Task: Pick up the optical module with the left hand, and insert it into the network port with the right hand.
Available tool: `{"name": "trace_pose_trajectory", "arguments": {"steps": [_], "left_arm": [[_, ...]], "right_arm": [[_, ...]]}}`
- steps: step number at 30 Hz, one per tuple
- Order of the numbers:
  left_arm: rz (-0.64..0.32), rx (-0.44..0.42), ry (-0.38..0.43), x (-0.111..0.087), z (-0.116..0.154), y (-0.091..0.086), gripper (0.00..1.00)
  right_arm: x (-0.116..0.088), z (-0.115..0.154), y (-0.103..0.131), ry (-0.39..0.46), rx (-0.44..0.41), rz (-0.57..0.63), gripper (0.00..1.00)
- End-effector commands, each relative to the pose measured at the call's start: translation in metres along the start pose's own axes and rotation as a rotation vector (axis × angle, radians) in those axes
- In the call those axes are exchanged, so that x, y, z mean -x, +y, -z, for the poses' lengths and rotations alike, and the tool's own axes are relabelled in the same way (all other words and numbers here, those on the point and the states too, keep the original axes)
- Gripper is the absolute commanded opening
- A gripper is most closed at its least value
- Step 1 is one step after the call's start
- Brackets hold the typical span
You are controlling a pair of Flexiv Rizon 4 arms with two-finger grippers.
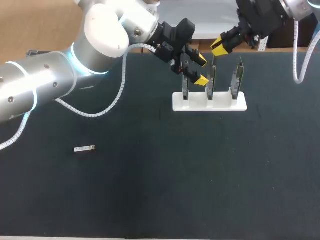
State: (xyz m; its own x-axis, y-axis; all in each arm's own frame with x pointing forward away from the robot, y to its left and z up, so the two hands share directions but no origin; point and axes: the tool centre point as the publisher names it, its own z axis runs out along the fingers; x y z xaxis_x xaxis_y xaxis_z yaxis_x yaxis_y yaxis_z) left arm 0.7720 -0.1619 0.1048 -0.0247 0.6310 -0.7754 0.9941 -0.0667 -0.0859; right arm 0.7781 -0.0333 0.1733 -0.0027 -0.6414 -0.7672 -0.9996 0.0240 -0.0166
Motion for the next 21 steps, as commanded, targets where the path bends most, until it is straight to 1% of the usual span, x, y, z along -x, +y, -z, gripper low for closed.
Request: {"name": "trace_pose_trajectory", "arguments": {"steps": [1,21], "left_arm": [[0.001,-0.005,0.005,0.0009,-0.0001,0.0025,1.00],[0.001,-0.005,0.005,0.0009,-0.0001,0.0025,1.00]], "right_arm": [[0.0012,0.0013,-0.0007,-0.009,-0.004,0.004,0.00],[0.0003,-0.0016,-0.0037,-0.006,0.001,0.001,0.00]]}}
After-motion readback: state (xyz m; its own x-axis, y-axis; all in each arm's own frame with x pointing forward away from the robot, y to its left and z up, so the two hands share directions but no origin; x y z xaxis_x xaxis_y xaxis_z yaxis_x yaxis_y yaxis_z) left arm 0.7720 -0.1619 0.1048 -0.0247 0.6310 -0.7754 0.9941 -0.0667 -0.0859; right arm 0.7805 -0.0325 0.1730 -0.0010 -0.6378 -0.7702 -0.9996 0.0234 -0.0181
